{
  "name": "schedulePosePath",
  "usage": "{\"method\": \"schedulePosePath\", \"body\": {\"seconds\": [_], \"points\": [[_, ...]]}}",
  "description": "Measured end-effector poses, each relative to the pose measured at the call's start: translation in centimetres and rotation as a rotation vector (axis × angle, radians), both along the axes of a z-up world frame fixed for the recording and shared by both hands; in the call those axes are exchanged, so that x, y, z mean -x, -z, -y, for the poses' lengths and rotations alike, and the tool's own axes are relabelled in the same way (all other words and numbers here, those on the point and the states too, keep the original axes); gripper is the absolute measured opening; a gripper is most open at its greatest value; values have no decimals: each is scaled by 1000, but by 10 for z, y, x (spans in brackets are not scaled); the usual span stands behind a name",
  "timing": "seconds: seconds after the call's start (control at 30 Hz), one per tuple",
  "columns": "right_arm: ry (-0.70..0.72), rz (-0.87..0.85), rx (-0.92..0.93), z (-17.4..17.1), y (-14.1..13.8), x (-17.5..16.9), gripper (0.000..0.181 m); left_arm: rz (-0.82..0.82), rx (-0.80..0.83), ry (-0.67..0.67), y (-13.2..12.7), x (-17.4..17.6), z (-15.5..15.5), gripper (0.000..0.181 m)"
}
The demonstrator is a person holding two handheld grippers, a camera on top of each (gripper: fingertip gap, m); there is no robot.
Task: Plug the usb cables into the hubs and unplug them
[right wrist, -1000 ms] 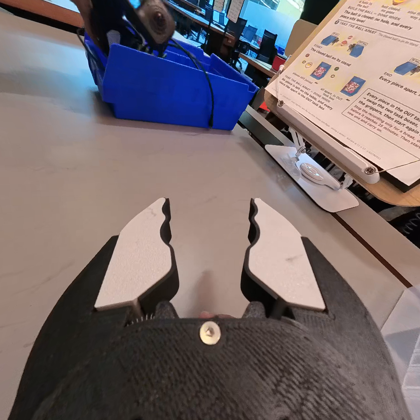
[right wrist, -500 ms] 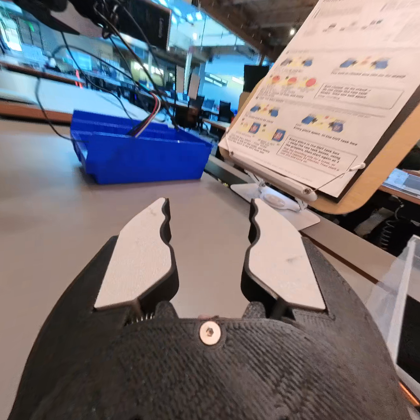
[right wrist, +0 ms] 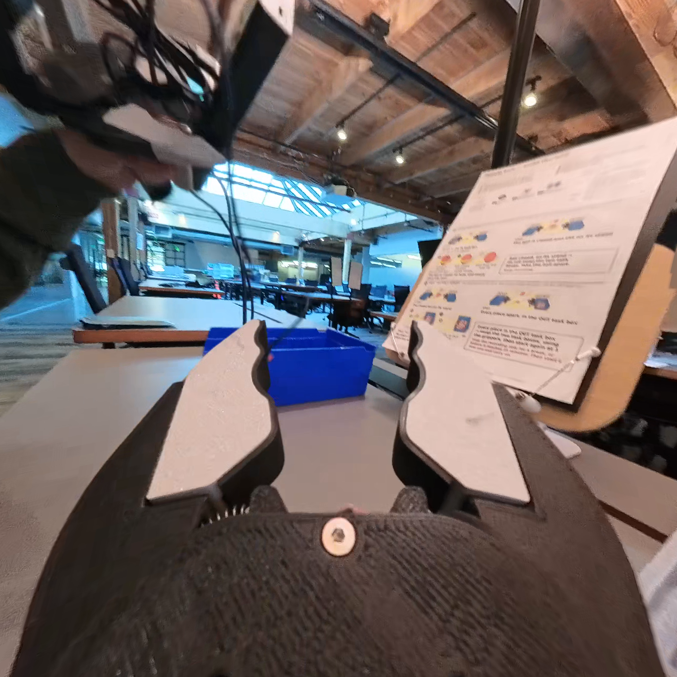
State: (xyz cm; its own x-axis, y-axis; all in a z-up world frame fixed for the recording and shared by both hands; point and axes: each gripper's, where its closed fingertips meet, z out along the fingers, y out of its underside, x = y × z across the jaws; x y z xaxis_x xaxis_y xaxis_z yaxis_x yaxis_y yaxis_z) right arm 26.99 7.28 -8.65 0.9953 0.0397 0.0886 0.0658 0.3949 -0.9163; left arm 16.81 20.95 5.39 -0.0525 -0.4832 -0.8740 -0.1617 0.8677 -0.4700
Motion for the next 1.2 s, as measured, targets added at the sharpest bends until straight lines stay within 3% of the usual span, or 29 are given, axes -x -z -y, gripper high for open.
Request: {"method": "schedulePosePath", "body": {"seconds": [0.2, 0.37, 0.4, 0.47, 0.57, 0.67, 0.8, 0.93, 0.97, 1.07, 1.2], "points": [[-211, 63, -97, 9, -20, 42, 73, -191, 220, 420, 85, -17, 74, 60], [-363, 43, -182, 12, -34, 73, 73, -334, 330, 553, 145, -25, 100, 60], [-342, 11, -183, 9, -35, 69, 72, -338, 330, 551, 152, -28, 100, 61], [-241, -24, -154, -1, -30, 53, 53, -337, 341, 548, 160, -35, 99, 60], [-203, -172, -92, -13, -22, 36, 44, -273, 245, 454, 167, -47, 90, 60], [-189, -247, -50, -19, -18, 27, 37, -203, 140, 374, 171, -51, 84, 60], [-244, -219, -44, -15, -23, 33, 33, -147, 121, 358, 170, -52, 86, 61], [-307, -136, -52, 0, -36, 40, 29, -239, 195, 417, 172, -38, 93, 69], [-335, -108, -49, 4, -38, 43, 30, -309, 172, 401, 181, -33, 90, 77], [-398, -25, 15, 4, -36, 53, 29, -512, 102, 418, 211, -13, 86, 76], [-382, 116, 189, -4, -34, 57, 29, -683, 37, 318, 233, 7, 50, 74]]}}
